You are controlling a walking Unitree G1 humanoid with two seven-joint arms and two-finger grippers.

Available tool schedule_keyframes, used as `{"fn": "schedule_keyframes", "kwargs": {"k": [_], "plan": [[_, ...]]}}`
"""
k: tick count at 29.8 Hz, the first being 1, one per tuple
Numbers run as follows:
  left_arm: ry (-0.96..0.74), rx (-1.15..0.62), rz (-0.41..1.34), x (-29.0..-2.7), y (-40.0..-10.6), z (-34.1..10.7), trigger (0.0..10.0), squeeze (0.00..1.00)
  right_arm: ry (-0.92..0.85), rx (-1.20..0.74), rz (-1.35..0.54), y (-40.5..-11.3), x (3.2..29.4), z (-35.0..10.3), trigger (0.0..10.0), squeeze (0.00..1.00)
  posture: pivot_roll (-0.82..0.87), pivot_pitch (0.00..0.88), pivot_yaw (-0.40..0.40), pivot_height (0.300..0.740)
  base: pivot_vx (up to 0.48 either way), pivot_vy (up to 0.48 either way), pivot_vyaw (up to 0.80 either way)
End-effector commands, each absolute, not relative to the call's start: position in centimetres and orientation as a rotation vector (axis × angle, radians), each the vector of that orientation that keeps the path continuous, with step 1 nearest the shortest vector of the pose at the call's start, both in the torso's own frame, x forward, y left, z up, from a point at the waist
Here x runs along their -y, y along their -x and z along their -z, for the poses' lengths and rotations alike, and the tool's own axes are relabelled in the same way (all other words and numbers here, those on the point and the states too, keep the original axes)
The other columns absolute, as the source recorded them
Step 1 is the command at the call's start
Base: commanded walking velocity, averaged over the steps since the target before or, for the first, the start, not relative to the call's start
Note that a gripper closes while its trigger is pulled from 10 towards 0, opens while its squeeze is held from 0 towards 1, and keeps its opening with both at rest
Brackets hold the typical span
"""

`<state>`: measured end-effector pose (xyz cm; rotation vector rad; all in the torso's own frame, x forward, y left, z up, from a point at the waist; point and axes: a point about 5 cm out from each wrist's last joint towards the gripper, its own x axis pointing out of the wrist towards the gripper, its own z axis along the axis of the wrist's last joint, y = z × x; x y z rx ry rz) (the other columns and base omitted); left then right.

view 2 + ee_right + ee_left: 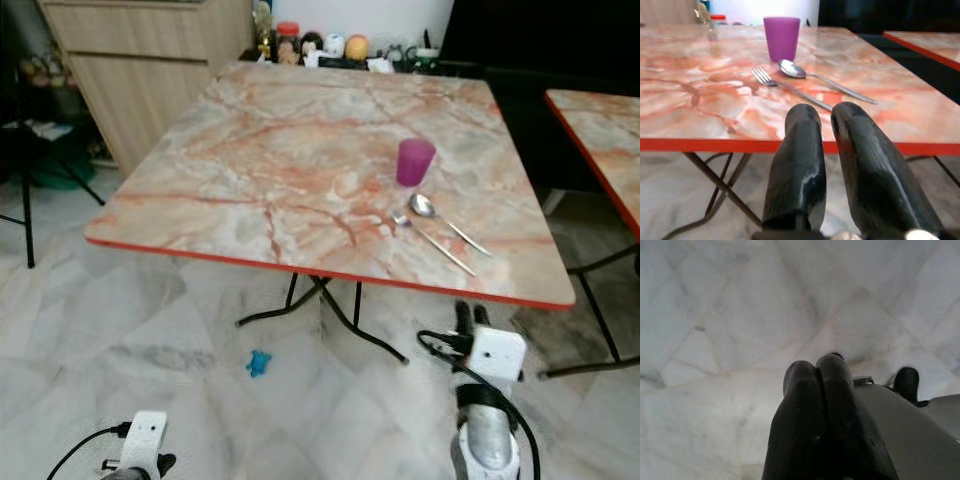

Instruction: Setting the table

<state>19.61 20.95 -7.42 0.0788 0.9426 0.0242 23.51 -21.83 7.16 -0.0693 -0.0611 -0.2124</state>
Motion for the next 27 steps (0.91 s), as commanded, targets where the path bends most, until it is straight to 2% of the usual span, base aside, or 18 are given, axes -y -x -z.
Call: {"fn": "schedule_keyframes", "kwargs": {"k": [1, 7, 12, 27], "plan": [[-0.069, -0.938, -0.035, -21.0, -19.4, 7.5, 10.0, 0.00, 0.070, 0.052, 0.248, -23.4, 22.6, -7.7, 10.0, 0.00, 0.02, 0.037, -0.023, 0.740, 0.000, 0.000, 0.00], [-0.070, -0.914, -0.040, -21.0, -19.8, 7.3, 10.0, 0.00, 0.050, 0.105, 0.274, -25.4, 23.0, -9.7, 10.0, 0.00, 0.02, 0.037, -0.027, 0.740, 0.000, 0.000, 0.00], [-0.073, -0.904, -0.045, -21.0, -20.2, 7.1, 10.0, 0.00, 0.029, 0.103, 0.267, -26.7, 22.5, -10.4, 10.0, 0.00, 0.03, 0.035, -0.034, 0.740, 0.325, 0.000, 0.00], [-0.073, -0.923, -0.048, -21.0, -19.6, 7.4, 10.0, 0.00, 0.002, 0.122, 0.243, -27.8, 21.7, -11.3, 10.0, 0.00, 0.03, 0.039, -0.034, 0.740, 0.336, 0.000, 0.00]]}}
